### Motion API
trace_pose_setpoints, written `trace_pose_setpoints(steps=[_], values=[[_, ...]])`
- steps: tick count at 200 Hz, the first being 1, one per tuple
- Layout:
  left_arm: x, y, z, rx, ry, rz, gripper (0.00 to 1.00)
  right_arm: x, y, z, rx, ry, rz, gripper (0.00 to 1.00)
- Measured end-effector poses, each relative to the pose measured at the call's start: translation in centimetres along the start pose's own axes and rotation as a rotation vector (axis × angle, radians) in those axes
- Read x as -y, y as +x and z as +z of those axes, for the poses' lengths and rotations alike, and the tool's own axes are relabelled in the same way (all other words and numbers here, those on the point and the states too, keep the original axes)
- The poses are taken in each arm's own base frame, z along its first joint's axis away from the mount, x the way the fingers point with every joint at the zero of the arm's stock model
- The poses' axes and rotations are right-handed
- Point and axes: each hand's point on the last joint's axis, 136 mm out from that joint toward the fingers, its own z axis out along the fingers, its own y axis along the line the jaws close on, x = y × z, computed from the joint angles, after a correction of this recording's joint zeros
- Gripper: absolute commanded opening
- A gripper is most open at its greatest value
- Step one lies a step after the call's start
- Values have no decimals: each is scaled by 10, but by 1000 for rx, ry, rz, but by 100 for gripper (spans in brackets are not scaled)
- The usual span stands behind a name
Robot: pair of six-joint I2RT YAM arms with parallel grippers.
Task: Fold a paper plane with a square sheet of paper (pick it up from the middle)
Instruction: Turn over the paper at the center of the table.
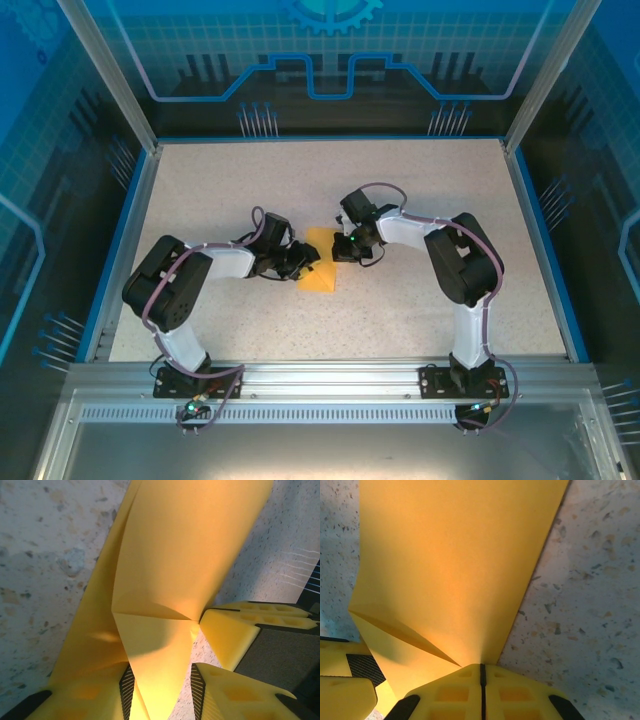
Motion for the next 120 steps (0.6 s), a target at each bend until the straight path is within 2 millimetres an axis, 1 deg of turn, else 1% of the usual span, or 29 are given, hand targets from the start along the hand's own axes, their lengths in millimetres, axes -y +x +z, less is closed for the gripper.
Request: trace_pose_setpoints(steps=[50,77,120], values=[[10,-3,2,8,46,15,33,0,0,0,1,0,0,8],[8,-2,6,0,43,7,30,0,0,0,1,-1,-1,8],[3,-1,11,-11,30,5,12,0,0,0,1,-4,-1,9]])
